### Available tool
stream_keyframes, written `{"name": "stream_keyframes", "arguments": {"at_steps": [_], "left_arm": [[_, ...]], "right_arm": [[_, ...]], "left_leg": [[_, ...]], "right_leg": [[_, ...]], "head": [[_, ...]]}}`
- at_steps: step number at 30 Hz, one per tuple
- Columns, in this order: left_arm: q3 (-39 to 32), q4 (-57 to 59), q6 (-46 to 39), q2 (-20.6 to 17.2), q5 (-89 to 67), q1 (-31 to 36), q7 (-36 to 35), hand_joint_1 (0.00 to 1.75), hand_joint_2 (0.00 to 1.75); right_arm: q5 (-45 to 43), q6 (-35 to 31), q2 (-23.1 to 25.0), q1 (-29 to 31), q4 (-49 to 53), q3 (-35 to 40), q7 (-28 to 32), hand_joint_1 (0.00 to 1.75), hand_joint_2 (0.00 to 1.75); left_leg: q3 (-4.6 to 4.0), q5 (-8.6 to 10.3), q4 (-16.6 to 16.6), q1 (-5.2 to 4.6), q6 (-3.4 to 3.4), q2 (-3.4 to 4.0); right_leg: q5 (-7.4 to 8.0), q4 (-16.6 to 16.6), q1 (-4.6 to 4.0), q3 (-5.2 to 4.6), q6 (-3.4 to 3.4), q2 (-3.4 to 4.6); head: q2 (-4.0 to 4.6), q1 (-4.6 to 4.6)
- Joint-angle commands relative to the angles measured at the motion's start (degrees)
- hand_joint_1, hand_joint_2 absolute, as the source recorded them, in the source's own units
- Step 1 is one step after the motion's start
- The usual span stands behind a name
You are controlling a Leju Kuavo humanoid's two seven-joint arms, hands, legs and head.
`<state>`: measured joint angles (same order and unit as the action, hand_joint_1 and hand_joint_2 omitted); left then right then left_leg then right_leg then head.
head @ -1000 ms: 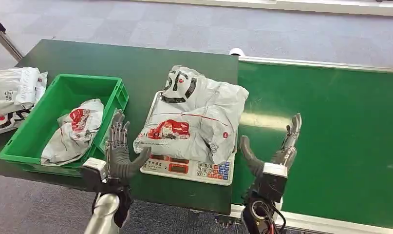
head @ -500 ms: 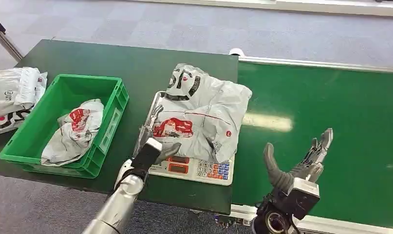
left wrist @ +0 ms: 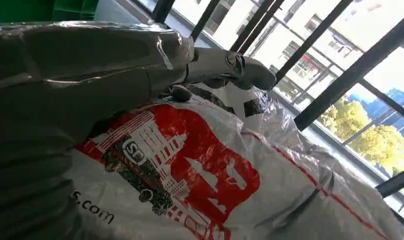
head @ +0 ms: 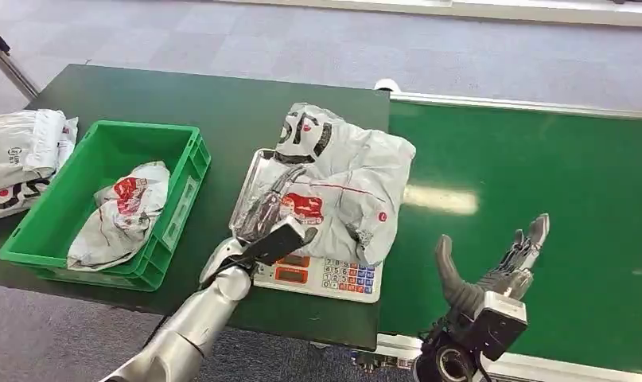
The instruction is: Moved the parcel from conveyor to table for the left to box.
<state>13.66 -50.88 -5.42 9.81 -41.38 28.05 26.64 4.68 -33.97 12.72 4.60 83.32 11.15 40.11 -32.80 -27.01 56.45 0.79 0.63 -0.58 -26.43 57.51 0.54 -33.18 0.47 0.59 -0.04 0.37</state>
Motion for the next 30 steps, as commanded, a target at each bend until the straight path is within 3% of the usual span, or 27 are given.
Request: {"name": "stream_keyframes", "arguments": {"at_steps": [1, 10, 16, 21, 28, 30], "left_arm": [[6.66, 5.14, 2.01, -1.82, -3.52, 0.37, -2.54, 1.71, 1.75], [6.56, 3.84, 0.25, -0.91, -4.05, 0.23, -1.51, 1.75, 1.75], [1.50, -9.80, -3.28, 0.65, 5.64, -3.74, 8.30, 1.75, 1.75], [0.73, -17.34, -6.73, 1.11, 8.35, -5.78, 12.15, 1.75, 1.75], [2.55, -25.99, -12.71, -0.70, 11.98, -9.28, 13.36, 1.75, 1.75], [4.87, -29.43, -19.40, -2.33, 12.71, -10.59, 13.36, 1.75, 1.75]], "right_arm": [[-0.41, 1.05, 0.23, 0.31, -2.09, -2.32, -0.11, 0.00, 1.75], [0.24, 1.63, 0.82, -0.20, -1.64, -3.74, -0.11, 0.00, 1.75], [0.73, 1.74, 1.45, -0.18, -1.96, -3.69, -0.11, 0.00, 1.75], [0.62, 1.59, 1.70, 0.99, -3.24, -3.59, -0.11, 0.00, 1.75], [0.67, 1.64, 1.62, 1.16, -3.81, -2.71, -0.11, 0.00, 1.75], [0.61, 1.49, 1.41, 1.31, -4.29, -2.08, -0.11, 0.00, 1.75]], "left_leg": [[0.14, 0.00, -0.09, -0.01, -0.03, 0.05], [0.13, 0.00, -0.08, -0.01, -0.04, 0.00], [0.07, -0.03, -0.03, 0.01, -0.03, 0.08], [0.07, -0.02, -0.04, 0.00, -0.03, 0.05], [0.08, -0.03, -0.06, 0.01, -0.03, 0.15], [0.04, -0.02, -0.05, 0.00, -0.02, 0.13]], "right_leg": [[0.00, -0.10, -0.01, 0.14, -0.02, -0.03], [-0.01, -0.09, -0.01, 0.15, -0.01, -0.08], [-0.01, -0.05, -0.03, 0.07, -0.02, -0.01], [-0.02, -0.06, -0.02, 0.08, -0.03, -0.07], [0.01, -0.07, -0.03, 0.08, -0.03, 0.05], [0.02, -0.05, -0.01, 0.03, -0.02, 0.06]], "head": [[0.00, 0.00], [0.00, 0.02], [0.00, 0.00], [0.00, 0.02], [0.00, 0.02], [0.00, -0.02]]}}
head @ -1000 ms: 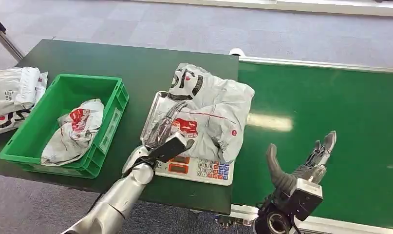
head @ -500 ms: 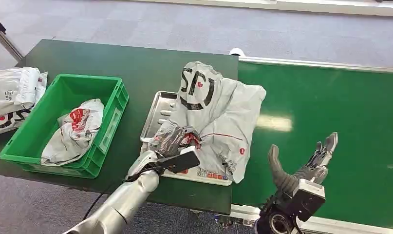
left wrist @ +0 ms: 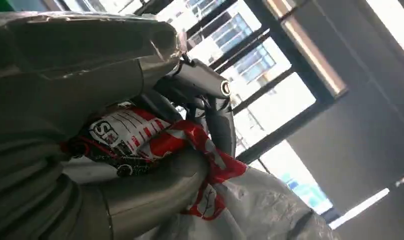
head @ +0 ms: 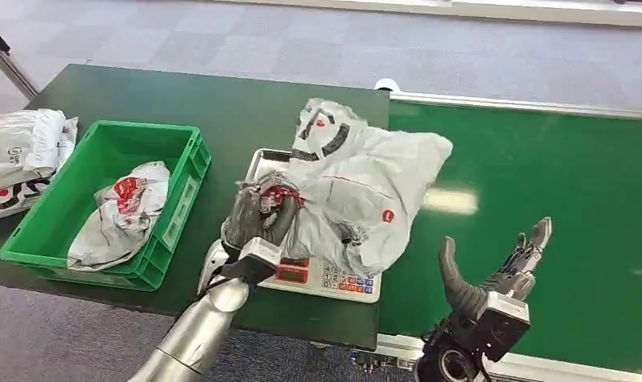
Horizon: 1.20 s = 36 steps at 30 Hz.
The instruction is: Moved the parcel from conveyor to table for the left to box.
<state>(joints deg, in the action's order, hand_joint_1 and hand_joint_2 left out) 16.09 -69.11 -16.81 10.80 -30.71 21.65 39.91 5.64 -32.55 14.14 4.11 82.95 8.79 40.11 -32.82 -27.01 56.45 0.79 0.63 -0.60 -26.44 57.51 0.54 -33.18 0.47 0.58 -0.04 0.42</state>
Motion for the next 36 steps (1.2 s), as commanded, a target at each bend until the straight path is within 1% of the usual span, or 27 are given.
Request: {"name": "stream_keyframes", "arguments": {"at_steps": [1, 3, 5, 7, 10, 13, 14, 15, 16, 17, 18, 20, 21, 22, 23, 24, 25, 26, 27, 29, 31, 32, 35, 36], "left_arm": [[4.24, -12.40, -12.56, -4.68, 1.93, -4.56, 0.09, 1.75, 1.75], [4.55, -12.13, -22.58, -5.80, -3.58, -4.69, 0.09, 1.75, 1.75], [-0.99, -14.53, -23.19, -3.36, -9.90, -5.48, 0.09, 1.75, 1.75], [-5.64, -17.24, -23.19, -2.20, -12.08, -5.93, 0.09, 1.75, 1.75], [-5.64, -17.24, -23.19, -2.20, -12.08, -5.93, 0.09, 1.75, 1.75], [-5.64, -17.24, -23.19, -2.20, -12.08, -5.93, 0.09, 1.75, 1.75], [-8.99, -17.99, -23.19, -1.15, -15.07, -6.13, 0.09, 1.75, 1.75], [-11.85, -19.03, -23.19, -0.26, -17.06, -6.35, 0.09, 1.75, 1.75], [-16.94, -19.43, -23.19, 0.95, -21.97, -6.51, 0.09, 1.75, 1.75], [-19.18, -19.58, -23.19, 1.14, -23.28, -6.34, 0.09, 1.75, 1.75], [-26.27, -16.97, -23.19, 1.75, -27.82, -5.26, 0.09, 1.75, 1.75], [-34.16, -11.94, -23.19, 1.92, -31.15, -2.95, 0.09, 1.75, 1.75], [-37.38, -7.71, -23.19, 1.00, -32.27, -1.55, -0.82, 1.75, 1.75], [-41.09, -4.50, -23.19, 0.67, -31.53, -0.37, -0.66, 1.75, 1.75], [-43.00, -0.99, -23.19, -0.48, -33.14, 0.75, -2.53, 1.75, 1.75], [-44.93, 3.12, -23.19, -1.52, -32.30, 1.44, -5.18, 1.75, 1.75], [-46.12, 5.33, -23.19, -2.70, -35.11, 2.25, -7.96, 1.75, 1.75], [-46.69, 4.82, -23.19, -2.49, -32.95, 2.23, -6.15, 1.75, 1.75], [-47.60, 7.88, -23.19, -3.77, -31.81, 2.96, -6.31, 1.75, 1.75], [-49.16, 11.01, -23.19, -4.85, -33.57, 4.36, -8.45, 1.75, 1.75], [-50.00, 16.00, -23.19, -6.69, -36.66, 6.56, -12.53, 1.75, 1.75], [-50.27, 17.23, -23.19, -7.05, -37.34, 7.18, -14.02, 1.75, 1.75], [-50.38, 17.36, -23.19, -7.17, -37.12, 7.40, -14.20, 1.75, 1.75], [-51.29, 16.15, -23.19, -7.24, -38.94, 7.12, -16.40, 1.75, 1.75]], "right_arm": [[-0.55, -0.14, -0.17, 1.88, -3.97, 0.66, -0.11, 0.00, 1.75], [-0.61, -0.89, -0.36, 2.13, -4.11, 1.14, -0.11, 0.00, 1.75], [-0.62, -1.53, -0.56, 2.12, -4.00, 1.19, -0.11, 0.00, 1.75], [-0.76, -1.67, -0.67, 1.84, -3.60, 1.11, -0.11, 0.00, 1.75], [-0.76, -1.67, -0.67, 1.84, -3.60, 1.11, -0.11, 0.00, 1.75], [-0.76, -1.67, -0.67, 1.84, -3.60, 1.11, -0.11, 0.00, 1.75], [-0.79, -1.78, -0.67, 1.62, -3.44, 1.10, -0.11, 0.00, 1.75], [-0.79, -1.71, -0.66, 1.38, -3.36, 1.11, -0.11, 0.00, 1.75], [-0.65, -1.82, -0.66, 0.86, -2.88, 1.14, -0.11, 0.00, 1.75], [-0.66, -1.87, -0.66, 0.60, -2.55, 1.12, -0.11, 0.00, 1.75], [-0.62, -1.97, -0.77, 0.06, -1.84, 1.09, -0.11, 0.00, 1.75], [-0.57, -1.74, -1.01, -0.31, -1.21, 0.91, -0.11, 0.00, 1.75], [-0.47, -1.57, -0.98, -0.45, -0.92, 0.66, -0.11, 0.00, 1.75], [-0.41, -1.28, -0.98, -0.74, -0.59, 0.46, -0.11, 0.00, 1.75], [-0.29, -1.20, -0.96, -0.88, -0.50, 0.25, -0.11, 0.00, 1.75], [-0.40, -0.99, -0.95, -1.13, -0.55, -0.06, -0.11, 0.00, 1.75], [-0.26, -0.76, -0.89, -1.29, -0.45, -0.38, -0.11, 0.00, 1.75], [-0.26, -0.73, -0.93, -1.45, -0.27, -0.36, -0.11, 0.00, 1.75], [-0.21, -0.42, -0.91, -1.62, -0.11, -0.42, -0.11, 0.00, 1.75], [0.01, -0.40, -0.90, -2.06, 0.42, -0.40, -0.11, 0.00, 1.75], [-0.04, -0.44, -0.91, -2.44, 0.80, -0.46, -0.11, 0.00, 1.75], [-0.12, -0.36, -0.93, -2.59, 0.87, -0.54, -0.11, 0.00, 1.75], [-0.18, -0.29, -0.99, -2.68, 0.94, -0.59, -0.11, 0.00, 1.75], [-0.15, 0.17, -0.90, -2.74, 0.72, -0.67, -0.11, 0.00, 1.75]], "left_leg": [[0.12, -0.03, -0.07, -0.01, -0.03, 0.24], [0.09, -0.03, -0.06, -0.01, -0.02, 0.25], [0.13, -0.03, -0.08, -0.02, -0.01, 0.22], [0.03, -0.02, -0.02, 0.00, -0.01, 0.11], [0.09, -0.04, -0.05, 0.00, -0.04, 0.26], [0.07, -0.01, -0.05, -0.01, -0.02, 0.13], [0.17, 0.00, -0.13, -0.01, -0.04, 0.21], [0.04, 0.00, -0.04, -0.01, -0.02, 0.06], [0.11, -0.03, -0.06, 0.00, -0.04, 0.17], [0.10, -0.04, -0.05, 0.00, -0.03, 0.26], [0.06, -0.04, -0.03, 0.01, -0.02, 0.22], [0.17, -0.04, -0.10, -0.01, -0.01, 0.31], [0.15, -0.02, -0.09, -0.01, -0.01, 0.22], [0.27, 0.01, -0.19, -0.03, 0.01, 0.31], [0.24, 0.01, -0.15, -0.02, 0.01, 0.23], [0.32, 0.04, -0.24, -0.03, 0.02, 0.32], [0.26, 0.05, -0.19, -0.05, 0.01, 0.19], [0.33, 0.08, -0.26, -0.04, 0.01, 0.21], [0.38, 0.08, -0.31, -0.03, 0.01, 0.26], [0.35, 0.05, -0.26, 0.00, -0.01, 0.22], [0.20, 0.04, -0.13, 0.03, -0.02, 0.08], [0.21, 0.03, -0.14, 0.04, -0.03, 0.14], [0.20, 0.05, -0.15, 0.03, -0.02, 0.03], [0.14, 0.03, -0.10, 0.02, -0.01, 0.04]], "right_leg": [[0.03, -0.07, -0.01, 0.07, -0.03, 0.14], [0.03, -0.05, 0.00, 0.04, -0.02, 0.16], [0.01, -0.06, 0.00, 0.08, -0.03, 0.11], [0.00, -0.02, -0.01, 0.01, -0.02, 0.04], [0.03, -0.07, -0.02, 0.07, -0.02, 0.15], [0.01, -0.04, 0.00, 0.05, -0.02, 0.03], [0.03, -0.12, -0.01, 0.14, -0.04, 0.04], [0.00, -0.04, 0.00, 0.05, -0.02, -0.03], [0.01, -0.08, -0.02, 0.10, -0.03, 0.04], [0.02, -0.06, -0.02, 0.06, -0.03, 0.15], [0.02, -0.03, -0.02, 0.04, -0.02, 0.13], [0.03, -0.07, 0.00, 0.10, -0.04, 0.19], [0.02, -0.06, -0.01, 0.10, -0.04, 0.11], [0.06, -0.11, 0.01, 0.15, -0.07, 0.18], [0.03, -0.08, 0.00, 0.14, -0.07, 0.12], [0.07, -0.14, 0.00, 0.17, -0.09, 0.17], [0.03, -0.09, 0.03, 0.14, -0.06, 0.07], [0.05, -0.15, 0.01, 0.19, -0.09, 0.05], [0.07, -0.19, 0.00, 0.22, -0.10, 0.10], [0.04, -0.18, -0.02, 0.21, -0.06, 0.05], [-0.01, -0.08, -0.04, 0.17, -0.04, -0.07], [0.00, -0.11, -0.05, 0.16, -0.04, -0.02], [-0.02, -0.10, -0.03, 0.19, -0.04, -0.13], [-0.02, -0.05, -0.03, 0.11, -0.04, -0.06]], "head": [[0.00, -0.02], [0.00, -0.02], [0.00, -0.02], [0.00, -0.02], [0.00, -0.02], [0.00, -0.02], [0.00, -0.02], [0.00, -0.04], [0.00, -0.02], [0.00, -0.02], [0.00, -0.04], [0.00, -0.04], [0.00, -0.02], [0.00, -0.04], [0.00, -0.02], [0.00, -0.02], [0.00, -0.02], [0.00, -0.02], [0.00, -0.02], [0.00, 0.00], [0.00, -0.02], [0.00, -0.02], [0.00, -0.04], [0.00, -0.02]]}}
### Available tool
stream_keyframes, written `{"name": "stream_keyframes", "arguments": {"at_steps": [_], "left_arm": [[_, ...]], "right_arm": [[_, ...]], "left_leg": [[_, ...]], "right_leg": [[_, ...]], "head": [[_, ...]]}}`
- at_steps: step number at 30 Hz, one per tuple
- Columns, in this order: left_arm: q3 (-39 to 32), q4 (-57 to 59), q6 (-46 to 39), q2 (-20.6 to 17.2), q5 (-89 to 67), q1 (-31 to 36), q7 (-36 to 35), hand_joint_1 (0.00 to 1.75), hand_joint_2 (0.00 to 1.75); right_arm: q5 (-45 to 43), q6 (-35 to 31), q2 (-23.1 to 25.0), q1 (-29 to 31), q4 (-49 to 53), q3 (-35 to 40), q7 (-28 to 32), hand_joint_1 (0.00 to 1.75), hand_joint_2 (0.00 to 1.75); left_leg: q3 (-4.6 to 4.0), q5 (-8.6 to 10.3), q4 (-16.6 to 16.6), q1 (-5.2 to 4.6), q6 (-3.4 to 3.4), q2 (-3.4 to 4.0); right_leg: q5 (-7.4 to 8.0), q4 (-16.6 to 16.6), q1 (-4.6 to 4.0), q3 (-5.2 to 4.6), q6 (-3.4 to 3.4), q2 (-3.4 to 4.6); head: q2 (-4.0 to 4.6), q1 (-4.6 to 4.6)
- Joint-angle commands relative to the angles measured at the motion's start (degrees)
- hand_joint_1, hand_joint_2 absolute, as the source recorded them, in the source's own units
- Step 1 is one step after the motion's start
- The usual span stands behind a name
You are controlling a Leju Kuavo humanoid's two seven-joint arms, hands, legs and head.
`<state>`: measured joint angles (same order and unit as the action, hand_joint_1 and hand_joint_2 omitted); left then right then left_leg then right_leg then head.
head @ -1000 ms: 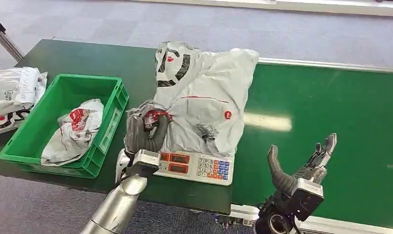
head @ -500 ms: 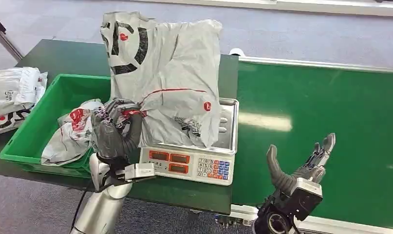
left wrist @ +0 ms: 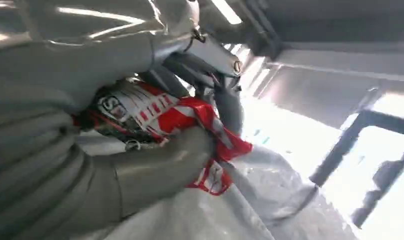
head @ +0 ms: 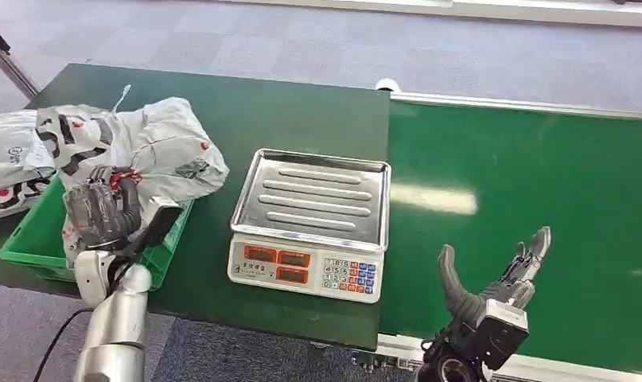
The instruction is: Moved the parcel from conveyor to table for the left to box.
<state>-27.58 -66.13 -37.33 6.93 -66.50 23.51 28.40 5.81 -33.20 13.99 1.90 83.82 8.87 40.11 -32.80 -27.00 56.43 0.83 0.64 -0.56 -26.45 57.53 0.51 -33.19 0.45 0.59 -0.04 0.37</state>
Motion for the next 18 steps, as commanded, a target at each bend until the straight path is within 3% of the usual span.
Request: {"name": "stream_keyframes", "arguments": {"at_steps": [1, 7, 8, 10, 11, 15, 18], "left_arm": [[-8.00, 12.02, -2.67, -3.32, -2.79, 4.92, -5.00, 1.75, 1.75], [-8.68, 1.21, -2.67, -1.09, 3.67, 1.73, -1.40, 1.75, 1.75], [-8.44, 0.65, -2.67, -0.75, 4.13, 1.61, -1.04, 1.10, 1.75], [-8.27, -2.56, -2.67, 0.07, 5.91, 0.51, 1.29, 1.10, 1.75], [-8.42, -4.27, -2.67, 1.29, 5.37, -0.10, 1.74, 0.00, 1.75], [-7.60, -9.97, -2.67, 5.13, 14.26, -2.24, 9.91, 0.00, 1.75], [-5.02, -12.44, -2.67, 5.87, 17.97, -4.22, 11.60, 0.00, 1.75]], "right_arm": [[-0.25, 1.09, -0.70, -0.50, -0.28, -0.74, -0.11, 0.00, 1.75], [-0.12, 1.41, 0.12, 0.48, -1.72, -0.52, -0.11, 0.00, 1.75], [-0.06, 1.39, 0.20, 0.52, -1.80, -0.48, -0.11, 0.00, 1.75], [-0.03, 1.39, 0.27, 0.65, -2.11, -0.33, -0.11, 0.00, 1.75], [0.15, 1.24, 0.45, 0.72, -2.24, -0.21, -0.11, 0.00, 1.75], [-0.23, 1.01, 0.31, 1.13, -2.68, 0.30, -0.11, 0.00, 1.75], [-0.31, 0.99, 0.29, 1.37, -2.96, 0.37, -0.11, 0.00, 1.75]], "left_leg": [[0.15, 0.00, -0.09, 0.00, -0.03, 0.07], [0.10, -0.02, -0.06, 0.01, -0.02, 0.15], [0.14, -0.02, -0.09, 0.00, -0.03, 0.17], [0.04, -0.04, 0.00, 0.03, -0.04, 0.10], [0.06, -0.04, -0.02, 0.04, -0.05, 0.11], [0.05, -0.03, -0.02, 0.01, -0.07, 0.03], [0.02, -0.01, -0.02, 0.00, -0.03, 0.01]], "right_leg": [[0.00, -0.09, -0.02, 0.14, -0.03, -0.02], [0.01, -0.06, -0.03, 0.08, -0.03, 0.03], [0.00, -0.09, -0.03, 0.11, -0.04, 0.02], [0.00, -0.05, -0.05, 0.05, -0.01, 0.02], [0.01, -0.07, -0.05, 0.07, 0.00, 0.03], [-0.01, -0.07, -0.02, 0.09, 0.01, -0.04], [0.00, -0.04, 0.00, 0.06, 0.00, -0.03]], "head": [[0.00, 0.02], [0.00, 0.02], [0.00, 0.00], [0.00, 0.00], [0.00, 0.00], [0.00, 0.00], [0.00, 0.00]]}}
